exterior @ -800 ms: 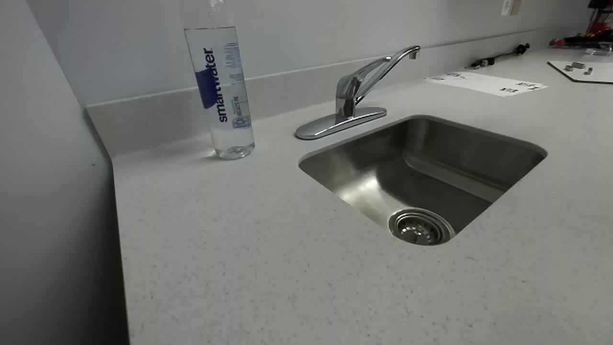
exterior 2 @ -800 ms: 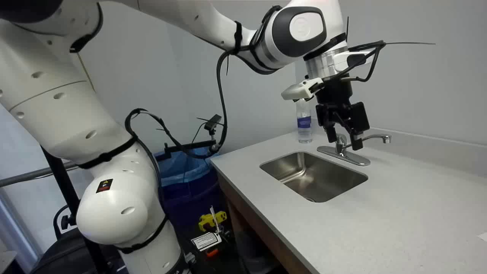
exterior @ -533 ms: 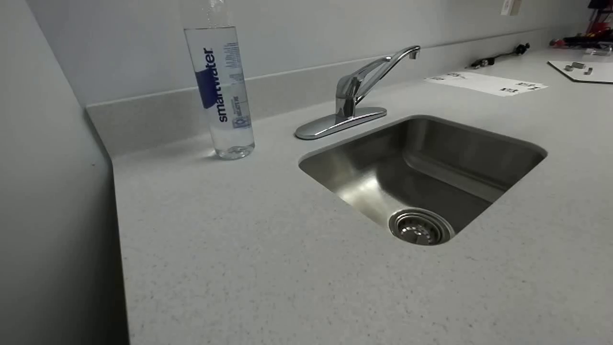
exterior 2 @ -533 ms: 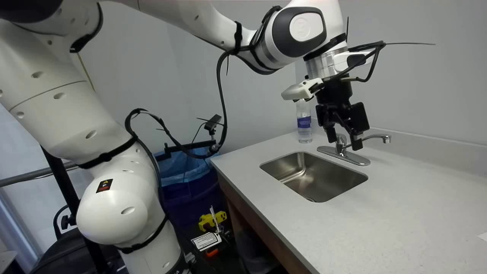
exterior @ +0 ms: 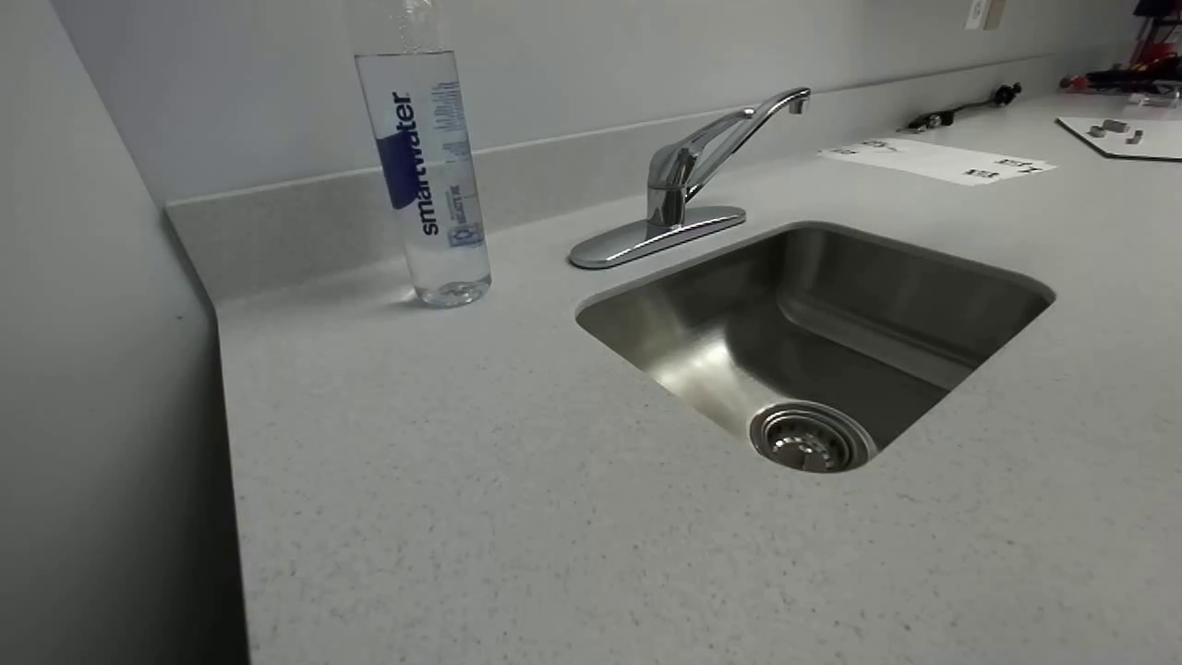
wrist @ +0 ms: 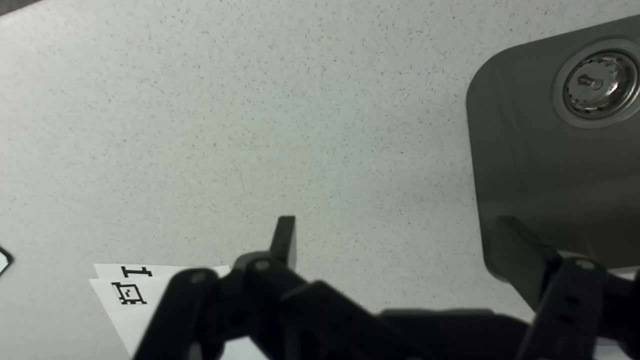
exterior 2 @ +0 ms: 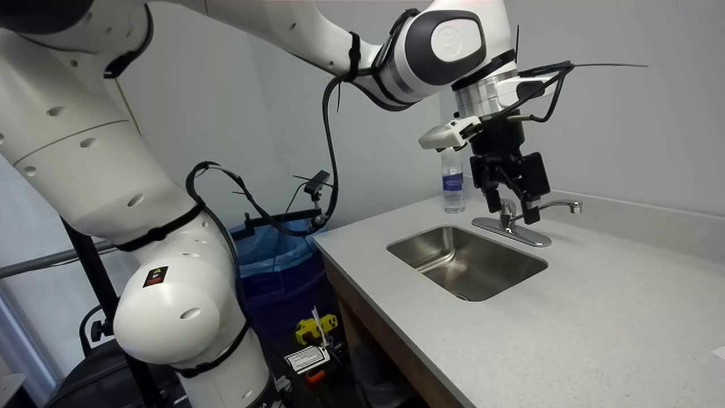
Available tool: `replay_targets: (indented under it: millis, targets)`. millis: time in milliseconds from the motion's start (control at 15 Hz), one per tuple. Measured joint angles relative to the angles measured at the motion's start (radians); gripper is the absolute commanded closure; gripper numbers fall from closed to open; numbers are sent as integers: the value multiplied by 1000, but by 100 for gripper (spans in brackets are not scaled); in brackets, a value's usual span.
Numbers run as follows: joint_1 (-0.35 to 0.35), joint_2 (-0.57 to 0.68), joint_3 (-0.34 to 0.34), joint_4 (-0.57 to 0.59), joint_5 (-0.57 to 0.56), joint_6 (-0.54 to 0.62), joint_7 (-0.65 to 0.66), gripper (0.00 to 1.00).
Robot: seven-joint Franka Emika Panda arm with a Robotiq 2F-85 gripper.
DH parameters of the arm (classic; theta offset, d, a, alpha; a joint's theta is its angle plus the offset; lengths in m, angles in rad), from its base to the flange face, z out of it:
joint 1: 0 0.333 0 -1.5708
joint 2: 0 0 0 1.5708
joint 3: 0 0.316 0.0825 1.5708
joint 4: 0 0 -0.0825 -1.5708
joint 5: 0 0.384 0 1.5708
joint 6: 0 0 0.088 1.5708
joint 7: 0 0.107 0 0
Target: Slide the spout to the left
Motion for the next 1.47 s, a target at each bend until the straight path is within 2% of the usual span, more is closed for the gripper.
replay_targets:
  millis: [733, 1133, 1467]
  targets:
    - [18, 23, 12, 15, 7, 0, 6, 0]
    - [96, 166, 81, 125, 34, 8, 108, 0]
    - [163, 323, 121, 237, 39, 78, 250, 0]
